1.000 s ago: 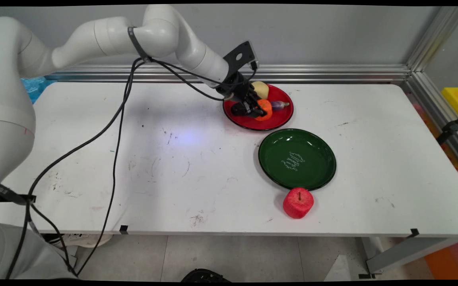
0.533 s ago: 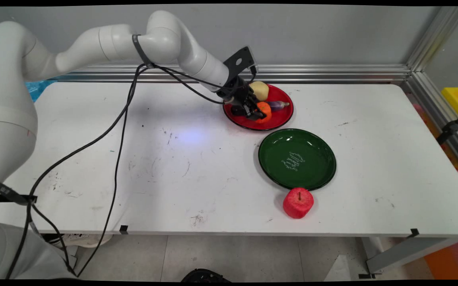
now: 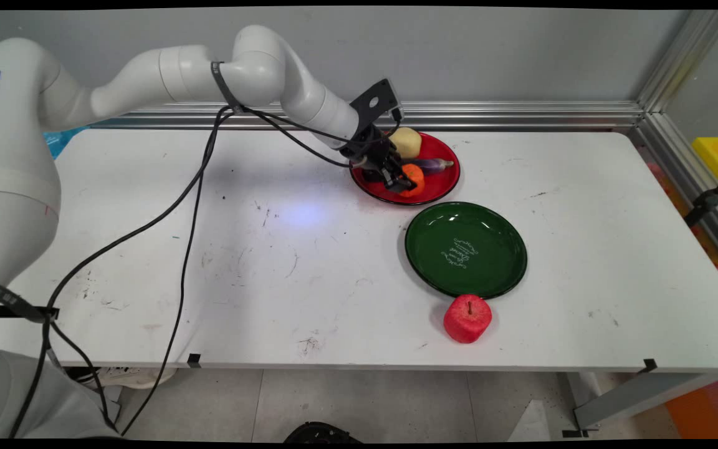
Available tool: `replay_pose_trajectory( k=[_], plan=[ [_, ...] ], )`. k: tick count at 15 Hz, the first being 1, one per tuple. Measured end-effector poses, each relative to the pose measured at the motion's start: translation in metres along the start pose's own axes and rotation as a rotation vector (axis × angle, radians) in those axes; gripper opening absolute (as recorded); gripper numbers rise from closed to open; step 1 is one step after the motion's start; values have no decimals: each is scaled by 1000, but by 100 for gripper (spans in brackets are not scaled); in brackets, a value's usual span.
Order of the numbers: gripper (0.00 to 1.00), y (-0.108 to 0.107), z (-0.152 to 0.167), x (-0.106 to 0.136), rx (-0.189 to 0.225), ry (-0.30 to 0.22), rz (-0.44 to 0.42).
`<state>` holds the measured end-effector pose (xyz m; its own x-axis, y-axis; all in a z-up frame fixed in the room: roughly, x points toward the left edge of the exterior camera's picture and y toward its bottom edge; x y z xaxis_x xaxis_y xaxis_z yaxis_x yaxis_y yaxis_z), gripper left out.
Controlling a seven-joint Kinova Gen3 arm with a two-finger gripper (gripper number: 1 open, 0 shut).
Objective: Place the picked object on the red plate
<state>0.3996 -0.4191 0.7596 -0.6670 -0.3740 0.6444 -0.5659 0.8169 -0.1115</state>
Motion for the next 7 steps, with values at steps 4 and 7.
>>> replay_pose_trajectory(
  k=[4,7],
  plan=[
    [100,1,2,-1,-6,-2,-16],
    [100,1,2,-1,-5,-4,-22]
  ],
)
